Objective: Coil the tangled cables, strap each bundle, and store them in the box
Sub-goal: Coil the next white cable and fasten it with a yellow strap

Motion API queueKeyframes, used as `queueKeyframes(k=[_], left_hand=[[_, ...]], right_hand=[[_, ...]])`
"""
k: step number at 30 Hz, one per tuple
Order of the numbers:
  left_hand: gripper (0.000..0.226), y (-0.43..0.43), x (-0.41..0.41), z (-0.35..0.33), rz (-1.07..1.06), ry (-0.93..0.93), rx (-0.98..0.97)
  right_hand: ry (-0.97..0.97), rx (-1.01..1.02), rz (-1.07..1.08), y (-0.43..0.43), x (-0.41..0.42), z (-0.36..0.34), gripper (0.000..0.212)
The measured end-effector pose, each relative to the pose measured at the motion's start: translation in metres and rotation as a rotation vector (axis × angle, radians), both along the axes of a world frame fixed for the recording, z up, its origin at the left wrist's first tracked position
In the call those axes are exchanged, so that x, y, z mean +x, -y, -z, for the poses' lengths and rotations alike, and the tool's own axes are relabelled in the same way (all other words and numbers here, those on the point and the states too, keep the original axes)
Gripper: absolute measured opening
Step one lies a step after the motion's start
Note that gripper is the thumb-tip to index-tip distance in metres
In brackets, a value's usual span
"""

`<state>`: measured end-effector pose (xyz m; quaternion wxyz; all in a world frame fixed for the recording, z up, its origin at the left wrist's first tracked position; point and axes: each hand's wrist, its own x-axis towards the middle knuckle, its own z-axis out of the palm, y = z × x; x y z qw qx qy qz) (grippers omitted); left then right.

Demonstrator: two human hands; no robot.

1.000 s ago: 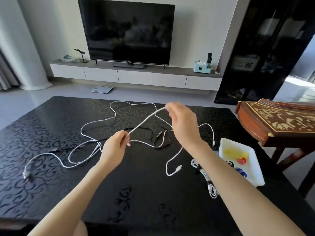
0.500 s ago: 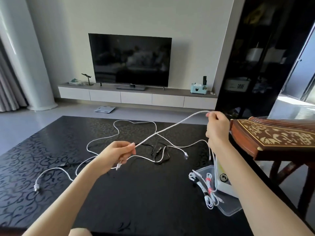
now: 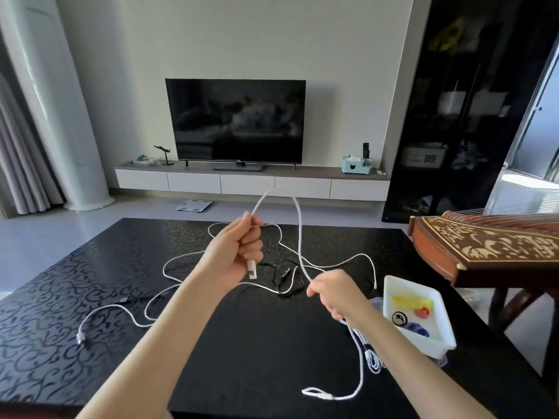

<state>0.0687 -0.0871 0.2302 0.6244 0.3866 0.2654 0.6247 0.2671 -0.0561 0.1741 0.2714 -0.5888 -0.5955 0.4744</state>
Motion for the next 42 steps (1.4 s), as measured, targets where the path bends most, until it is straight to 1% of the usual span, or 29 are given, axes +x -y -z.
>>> queueKeyframes(k=[1,2,3,4,5,6,7,8,10,13,14,15,18,19,21,23,24,27,29,30,32,35,36,37,38,39,40,41,42], left_hand=[[0.026,-0.001,0.000,-0.002,-0.026,-0.004,0.011],[0.027,-0.001,-0.001,-0.004,-0.046,-0.031,0.020],[0.027,-0.002,-0.002,-0.005,-0.059,-0.072,0.024],[0.028,-0.003,-0.001,-0.007,-0.065,-0.112,0.026],[0.027,-0.003,0.000,-0.008,-0.068,-0.146,0.024],[0.026,-0.004,0.002,-0.009,-0.070,-0.166,0.014],[0.026,-0.004,0.004,-0.010,-0.073,-0.170,-0.002],[0.026,-0.005,0.007,-0.010,-0.078,-0.163,-0.019],[0.025,-0.006,0.012,-0.010,-0.083,-0.148,-0.052],[0.023,-0.008,0.023,-0.007,-0.105,-0.129,-0.141],[0.023,-0.008,0.026,-0.006,-0.117,-0.119,-0.197],[0.026,-0.009,0.029,-0.004,-0.125,-0.110,-0.260],[0.048,-0.009,0.032,0.004,-0.105,-0.183,-0.376],[0.055,-0.010,0.033,0.007,-0.083,-0.233,-0.378],[0.060,-0.012,0.037,0.013,-0.042,-0.324,-0.353],[0.059,-0.014,0.040,0.016,-0.027,-0.365,-0.332],[0.055,-0.014,0.040,0.016,-0.022,-0.353,-0.331],[0.047,-0.016,0.042,0.016,-0.010,-0.179,-0.366],[0.049,-0.019,0.042,0.017,-0.040,-0.049,-0.385],[0.050,-0.020,0.042,0.018,-0.050,0.029,-0.383],[0.050,-0.021,0.035,0.015,-0.049,0.238,-0.347],[0.043,-0.024,0.006,0.004,-0.018,0.572,-0.262],[0.042,-0.026,-0.004,-0.001,-0.023,0.612,-0.232],[0.042,-0.026,-0.012,-0.005,-0.055,0.580,-0.207],[0.042,-0.026,-0.019,-0.008,-0.124,0.485,-0.186],[0.041,-0.026,-0.021,-0.009,-0.228,0.308,-0.166],[0.039,-0.025,-0.020,-0.008,-0.357,0.035,-0.136],[0.036,-0.023,-0.016,-0.005,-0.472,-0.299,-0.101],[0.034,-0.020,-0.010,0.000,-0.534,-0.597,-0.062]], right_hand=[[0.100,0.012,-0.037,0.002,0.001,0.003,0.019],[0.136,0.031,-0.068,0.003,0.001,0.005,0.019],[0.118,0.072,-0.095,0.002,0.001,0.006,0.020],[0.066,0.139,-0.112,0.001,0.002,0.005,0.024],[-0.006,0.203,-0.124,-0.001,0.004,0.002,0.033],[-0.096,0.237,-0.145,-0.003,0.005,-0.002,0.044],[-0.159,0.256,-0.175,-0.004,0.005,-0.007,0.051],[-0.183,0.275,-0.210,-0.004,0.003,-0.013,0.051],[-0.186,0.338,-0.235,0.001,-0.007,-0.019,0.038],[-0.285,0.427,-0.151,0.013,-0.019,-0.021,0.024],[-0.267,0.488,-0.130,0.016,-0.021,-0.021,0.023],[-0.200,0.570,-0.116,0.019,-0.022,-0.021,0.021],[0.008,0.762,-0.113,0.025,-0.022,-0.020,0.017],[0.077,0.794,-0.134,0.027,-0.022,-0.020,0.017],[0.227,0.833,-0.180,0.031,-0.023,-0.017,0.017],[0.306,0.867,-0.208,0.033,-0.023,-0.015,0.018],[0.319,0.885,-0.213,0.034,-0.023,-0.014,0.017],[0.348,0.887,-0.206,0.034,-0.023,-0.009,0.018],[0.307,0.850,-0.199,0.034,-0.020,-0.006,0.018],[0.267,0.807,-0.207,0.034,-0.018,-0.002,0.018],[0.196,0.653,-0.239,0.034,-0.010,0.007,0.018],[0.123,0.452,-0.279,0.033,0.010,0.028,0.020],[0.052,0.391,-0.281,0.033,0.018,0.035,0.021],[-0.018,0.337,-0.278,0.033,0.025,0.040,0.021],[-0.067,0.308,-0.272,0.033,0.030,0.043,0.020],[-0.096,0.310,-0.260,0.034,0.033,0.044,0.019],[-0.108,0.341,-0.246,0.033,0.034,0.043,0.018],[-0.097,0.405,-0.236,0.032,0.033,0.039,0.018],[-0.072,0.497,-0.230,0.031,0.031,0.032,0.018]])
